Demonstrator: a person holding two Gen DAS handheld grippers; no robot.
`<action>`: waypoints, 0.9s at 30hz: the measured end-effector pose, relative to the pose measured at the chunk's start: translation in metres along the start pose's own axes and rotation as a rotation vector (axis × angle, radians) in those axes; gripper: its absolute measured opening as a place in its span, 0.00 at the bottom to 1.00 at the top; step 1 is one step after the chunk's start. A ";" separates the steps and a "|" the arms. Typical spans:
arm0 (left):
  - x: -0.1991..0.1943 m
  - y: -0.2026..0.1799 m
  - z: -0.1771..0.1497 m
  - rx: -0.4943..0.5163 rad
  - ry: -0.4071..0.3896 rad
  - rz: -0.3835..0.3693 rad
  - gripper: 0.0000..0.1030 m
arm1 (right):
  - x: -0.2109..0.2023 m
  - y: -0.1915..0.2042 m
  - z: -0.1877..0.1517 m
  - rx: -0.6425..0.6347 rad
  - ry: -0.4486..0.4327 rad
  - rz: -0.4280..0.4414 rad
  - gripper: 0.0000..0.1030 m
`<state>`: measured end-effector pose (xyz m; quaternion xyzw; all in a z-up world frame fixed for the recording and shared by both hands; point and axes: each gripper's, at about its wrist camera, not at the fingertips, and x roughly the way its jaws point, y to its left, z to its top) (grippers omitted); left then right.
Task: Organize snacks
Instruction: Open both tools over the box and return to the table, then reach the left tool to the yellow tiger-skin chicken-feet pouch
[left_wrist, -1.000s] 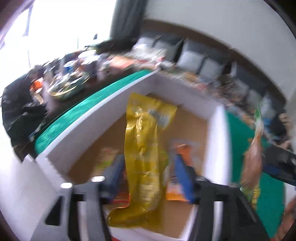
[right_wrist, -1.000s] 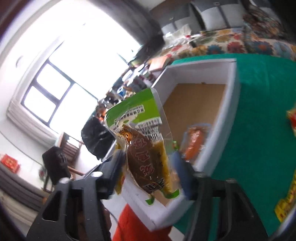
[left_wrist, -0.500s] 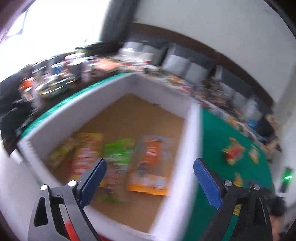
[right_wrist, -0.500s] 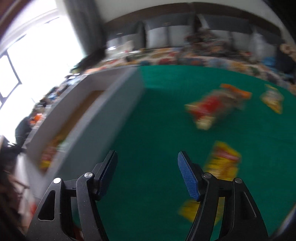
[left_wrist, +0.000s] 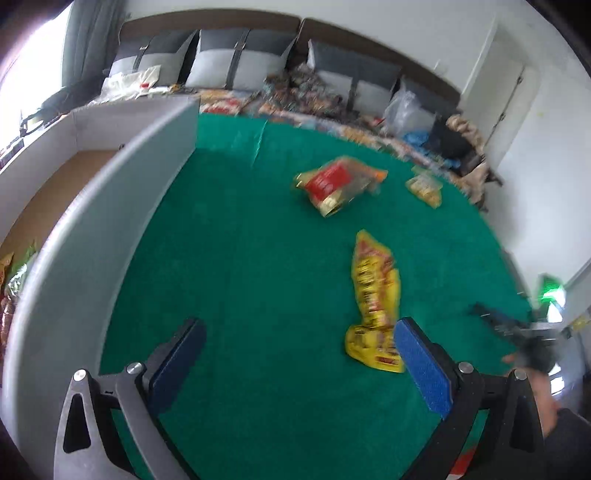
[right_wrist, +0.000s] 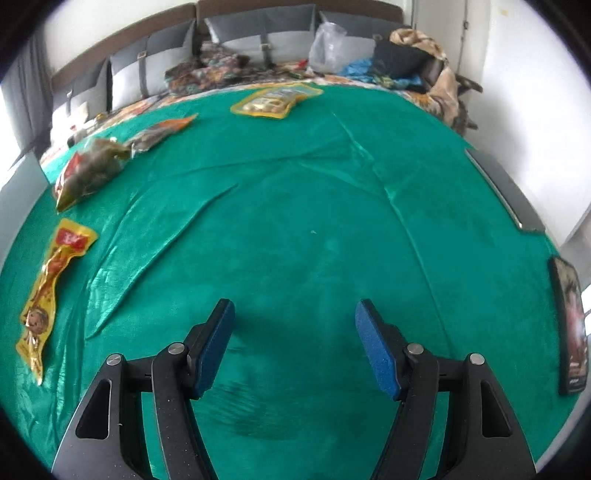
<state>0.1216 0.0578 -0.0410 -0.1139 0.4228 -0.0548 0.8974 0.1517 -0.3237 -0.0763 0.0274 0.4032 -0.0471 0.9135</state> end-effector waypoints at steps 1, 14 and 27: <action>0.008 -0.001 -0.001 0.001 0.007 0.015 0.98 | -0.001 -0.004 0.001 0.016 -0.005 0.017 0.70; 0.080 0.002 -0.011 0.065 0.075 0.149 0.98 | 0.011 0.010 0.001 -0.026 0.019 -0.002 0.83; 0.082 -0.001 -0.017 0.143 0.060 0.182 1.00 | 0.010 0.010 0.000 -0.026 0.020 0.000 0.85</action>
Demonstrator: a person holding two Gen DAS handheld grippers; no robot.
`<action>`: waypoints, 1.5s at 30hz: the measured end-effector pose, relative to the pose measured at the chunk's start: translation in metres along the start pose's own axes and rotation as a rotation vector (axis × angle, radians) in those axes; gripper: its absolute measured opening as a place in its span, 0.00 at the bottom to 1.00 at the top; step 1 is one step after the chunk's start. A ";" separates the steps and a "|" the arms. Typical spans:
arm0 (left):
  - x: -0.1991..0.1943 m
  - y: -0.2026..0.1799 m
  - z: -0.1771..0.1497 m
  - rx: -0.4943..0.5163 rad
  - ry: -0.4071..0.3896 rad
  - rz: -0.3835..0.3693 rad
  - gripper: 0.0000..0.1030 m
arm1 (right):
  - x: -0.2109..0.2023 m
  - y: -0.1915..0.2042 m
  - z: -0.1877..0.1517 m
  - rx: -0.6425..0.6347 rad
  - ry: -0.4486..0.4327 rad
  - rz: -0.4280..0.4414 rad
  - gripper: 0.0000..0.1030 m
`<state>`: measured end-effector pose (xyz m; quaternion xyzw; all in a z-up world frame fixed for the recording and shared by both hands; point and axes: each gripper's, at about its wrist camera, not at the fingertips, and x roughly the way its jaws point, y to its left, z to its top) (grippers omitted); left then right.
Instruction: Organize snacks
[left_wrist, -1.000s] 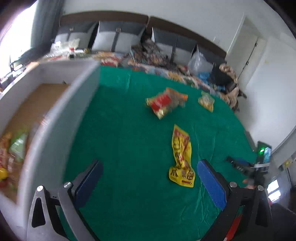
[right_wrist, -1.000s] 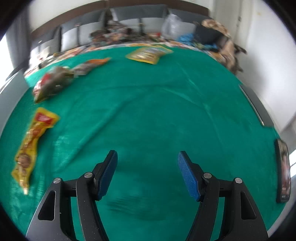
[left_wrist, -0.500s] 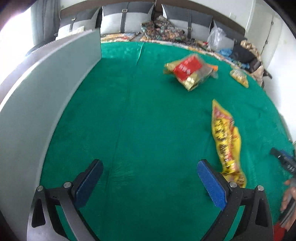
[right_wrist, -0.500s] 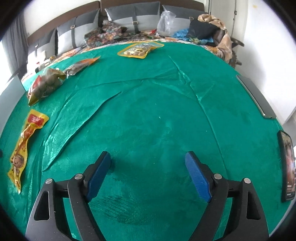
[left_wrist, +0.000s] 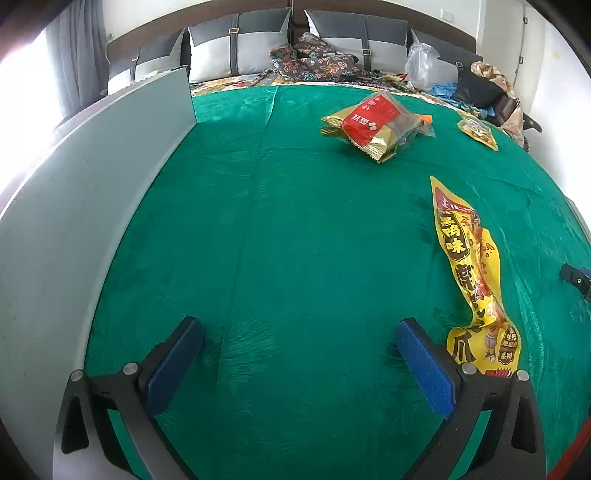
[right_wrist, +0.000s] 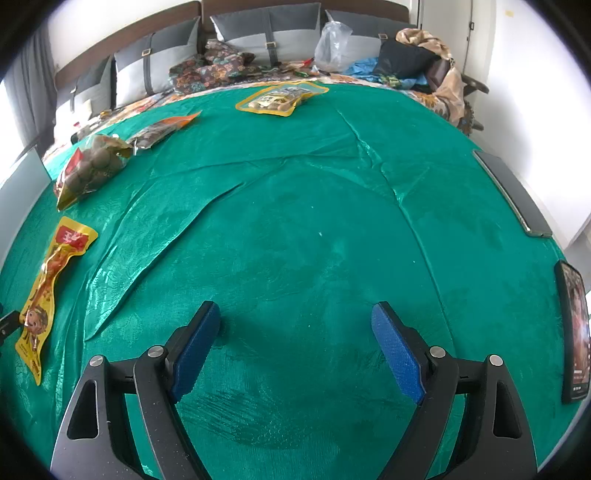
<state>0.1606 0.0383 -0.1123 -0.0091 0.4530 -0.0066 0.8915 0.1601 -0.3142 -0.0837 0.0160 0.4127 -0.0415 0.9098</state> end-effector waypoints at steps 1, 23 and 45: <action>0.000 0.000 0.000 0.000 0.000 0.000 1.00 | 0.000 0.000 0.000 0.000 0.000 0.000 0.85; -0.003 -0.104 0.054 0.193 0.026 -0.191 0.98 | -0.001 -0.001 0.000 0.000 0.001 -0.002 0.85; 0.014 -0.022 0.046 0.136 0.101 -0.080 0.80 | -0.002 0.000 0.000 0.000 0.002 -0.002 0.85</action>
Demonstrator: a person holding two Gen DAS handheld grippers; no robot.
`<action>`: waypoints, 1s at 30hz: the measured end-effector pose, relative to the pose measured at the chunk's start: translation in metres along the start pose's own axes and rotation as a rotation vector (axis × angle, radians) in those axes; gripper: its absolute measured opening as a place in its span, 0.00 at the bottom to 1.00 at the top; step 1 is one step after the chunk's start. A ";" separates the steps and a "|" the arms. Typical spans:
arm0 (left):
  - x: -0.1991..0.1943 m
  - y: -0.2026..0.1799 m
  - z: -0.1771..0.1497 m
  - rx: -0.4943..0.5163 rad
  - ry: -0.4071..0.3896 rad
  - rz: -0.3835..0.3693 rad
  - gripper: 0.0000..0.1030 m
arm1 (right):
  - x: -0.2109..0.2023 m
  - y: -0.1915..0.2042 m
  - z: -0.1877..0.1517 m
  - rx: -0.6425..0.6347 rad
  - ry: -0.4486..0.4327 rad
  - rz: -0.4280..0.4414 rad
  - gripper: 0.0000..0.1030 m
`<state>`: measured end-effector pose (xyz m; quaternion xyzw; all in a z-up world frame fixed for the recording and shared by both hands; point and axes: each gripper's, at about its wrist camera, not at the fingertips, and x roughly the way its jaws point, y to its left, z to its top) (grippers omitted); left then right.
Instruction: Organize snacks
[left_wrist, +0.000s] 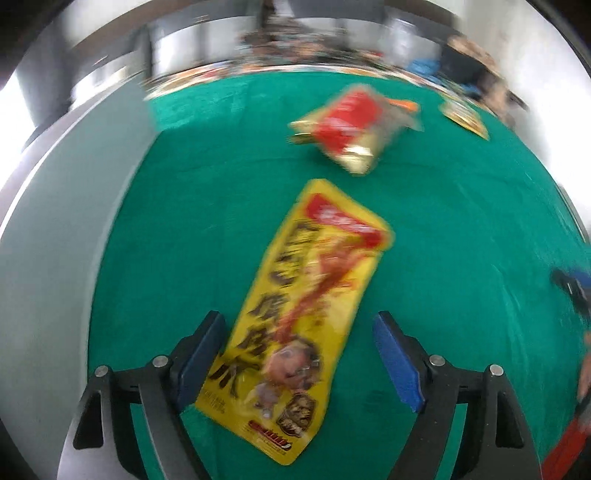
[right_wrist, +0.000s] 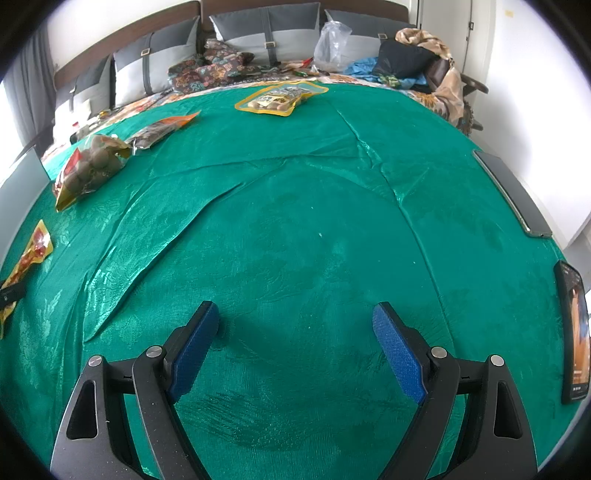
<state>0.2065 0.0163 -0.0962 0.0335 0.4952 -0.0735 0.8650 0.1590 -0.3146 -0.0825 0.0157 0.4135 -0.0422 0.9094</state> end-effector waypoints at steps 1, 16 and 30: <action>-0.002 -0.004 0.002 0.055 -0.002 -0.002 0.80 | 0.000 0.000 0.000 0.000 0.000 0.000 0.85; 0.020 0.051 0.020 -0.364 -0.004 0.106 0.94 | 0.000 -0.001 0.000 0.000 0.000 0.000 0.85; 0.025 0.043 0.007 -0.230 -0.096 0.153 1.00 | -0.001 -0.001 0.000 0.000 0.000 0.000 0.85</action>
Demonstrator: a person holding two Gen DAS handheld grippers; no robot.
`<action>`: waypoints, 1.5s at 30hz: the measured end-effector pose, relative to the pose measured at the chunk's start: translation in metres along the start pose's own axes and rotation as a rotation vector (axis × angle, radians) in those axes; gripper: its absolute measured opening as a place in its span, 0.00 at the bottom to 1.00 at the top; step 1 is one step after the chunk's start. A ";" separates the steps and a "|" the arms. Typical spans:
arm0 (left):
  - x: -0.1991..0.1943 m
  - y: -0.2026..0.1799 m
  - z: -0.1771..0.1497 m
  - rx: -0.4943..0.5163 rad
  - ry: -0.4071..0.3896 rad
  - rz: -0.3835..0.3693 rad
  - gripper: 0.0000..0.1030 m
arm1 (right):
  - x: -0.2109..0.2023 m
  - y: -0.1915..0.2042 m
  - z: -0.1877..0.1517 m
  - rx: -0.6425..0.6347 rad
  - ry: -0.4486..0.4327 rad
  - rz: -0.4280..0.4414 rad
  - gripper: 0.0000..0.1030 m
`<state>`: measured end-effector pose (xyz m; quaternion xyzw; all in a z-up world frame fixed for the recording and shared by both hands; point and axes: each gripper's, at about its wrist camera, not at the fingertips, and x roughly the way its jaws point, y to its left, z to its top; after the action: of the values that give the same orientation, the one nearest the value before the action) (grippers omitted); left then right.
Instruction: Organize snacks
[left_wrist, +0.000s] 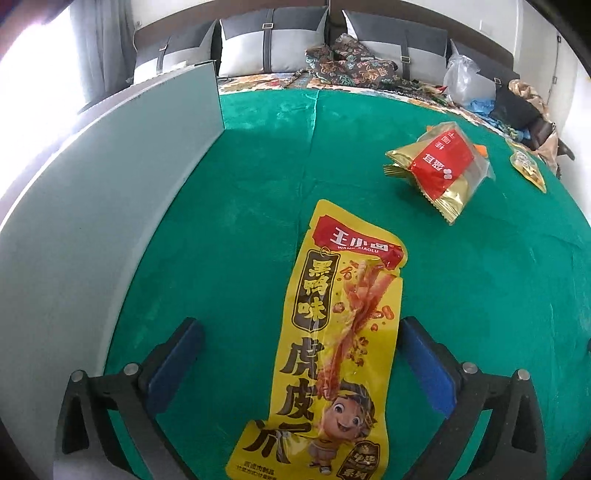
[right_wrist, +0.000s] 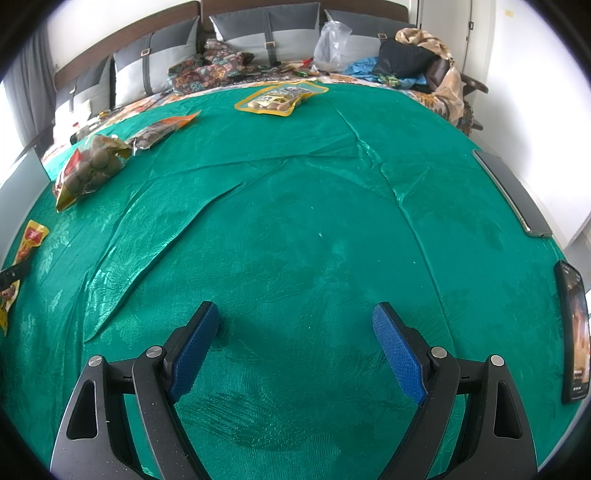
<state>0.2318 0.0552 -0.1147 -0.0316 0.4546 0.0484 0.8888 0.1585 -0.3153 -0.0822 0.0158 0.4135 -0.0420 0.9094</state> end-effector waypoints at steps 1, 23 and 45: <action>-0.001 0.000 -0.002 0.001 -0.001 -0.002 1.00 | 0.000 0.000 0.000 0.000 0.000 0.000 0.85; -0.008 0.004 -0.008 0.000 -0.003 -0.004 1.00 | 0.192 0.023 0.281 0.299 0.174 -0.032 0.87; -0.007 0.003 -0.008 0.001 -0.003 -0.003 1.00 | 0.099 0.033 0.148 -0.127 0.094 0.076 0.14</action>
<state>0.2211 0.0572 -0.1135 -0.0318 0.4530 0.0470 0.8897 0.3379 -0.2981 -0.0595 -0.0243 0.4565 0.0195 0.8892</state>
